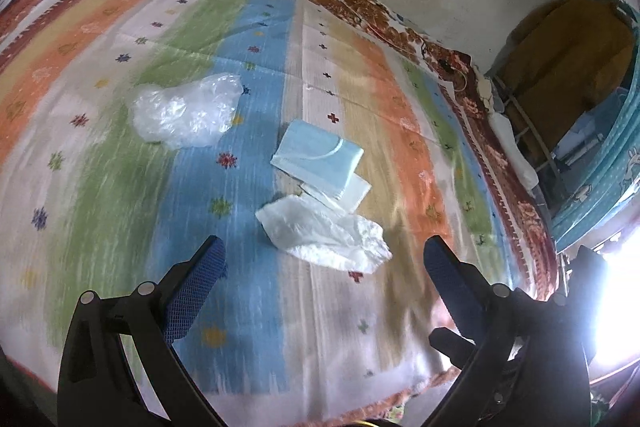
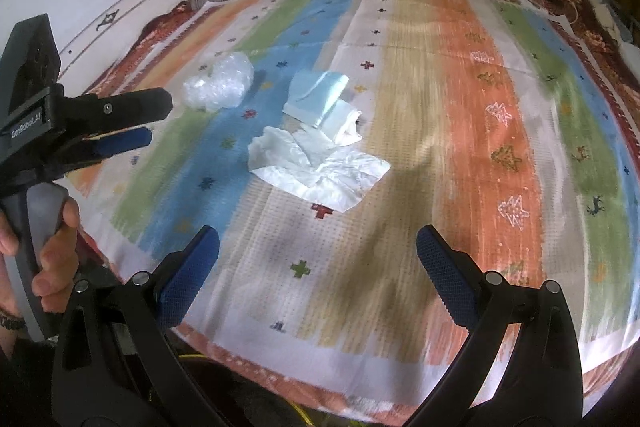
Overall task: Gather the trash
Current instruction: 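Grasp the blue face mask with left tool while right tool grasps the white tissue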
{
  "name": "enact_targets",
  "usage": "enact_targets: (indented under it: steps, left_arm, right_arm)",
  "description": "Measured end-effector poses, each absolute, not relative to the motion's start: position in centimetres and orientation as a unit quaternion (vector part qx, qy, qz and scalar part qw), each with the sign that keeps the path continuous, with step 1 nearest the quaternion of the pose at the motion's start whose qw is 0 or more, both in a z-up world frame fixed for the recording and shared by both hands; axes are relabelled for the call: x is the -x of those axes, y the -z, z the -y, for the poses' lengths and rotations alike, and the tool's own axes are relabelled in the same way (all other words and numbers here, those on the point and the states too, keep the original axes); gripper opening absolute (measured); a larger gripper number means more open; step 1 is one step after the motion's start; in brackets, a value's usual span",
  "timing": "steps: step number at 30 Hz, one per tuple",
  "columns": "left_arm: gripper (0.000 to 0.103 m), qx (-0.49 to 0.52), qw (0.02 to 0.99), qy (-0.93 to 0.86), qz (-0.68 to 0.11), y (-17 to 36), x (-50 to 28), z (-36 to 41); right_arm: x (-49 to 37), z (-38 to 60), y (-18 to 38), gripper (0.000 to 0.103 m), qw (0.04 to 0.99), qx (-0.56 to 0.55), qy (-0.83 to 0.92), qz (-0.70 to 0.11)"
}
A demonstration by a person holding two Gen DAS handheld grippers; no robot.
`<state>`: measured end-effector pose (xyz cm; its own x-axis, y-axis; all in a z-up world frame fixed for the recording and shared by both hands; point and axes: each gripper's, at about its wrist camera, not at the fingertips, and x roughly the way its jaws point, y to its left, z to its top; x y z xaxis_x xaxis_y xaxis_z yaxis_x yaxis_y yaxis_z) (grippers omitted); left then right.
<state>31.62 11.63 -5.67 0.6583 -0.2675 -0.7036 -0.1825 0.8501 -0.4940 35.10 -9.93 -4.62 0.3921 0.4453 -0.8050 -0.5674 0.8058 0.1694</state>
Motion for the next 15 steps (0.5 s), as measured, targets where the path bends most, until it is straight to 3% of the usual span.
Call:
enact_targets:
  steps: [15]
  left_arm:
    - [0.096,0.319,0.844,0.037,-0.43,8.8,-37.8,-13.1]
  right_arm:
    - [-38.3,7.9,7.5,0.094,0.831,0.062,-0.321,-0.45]
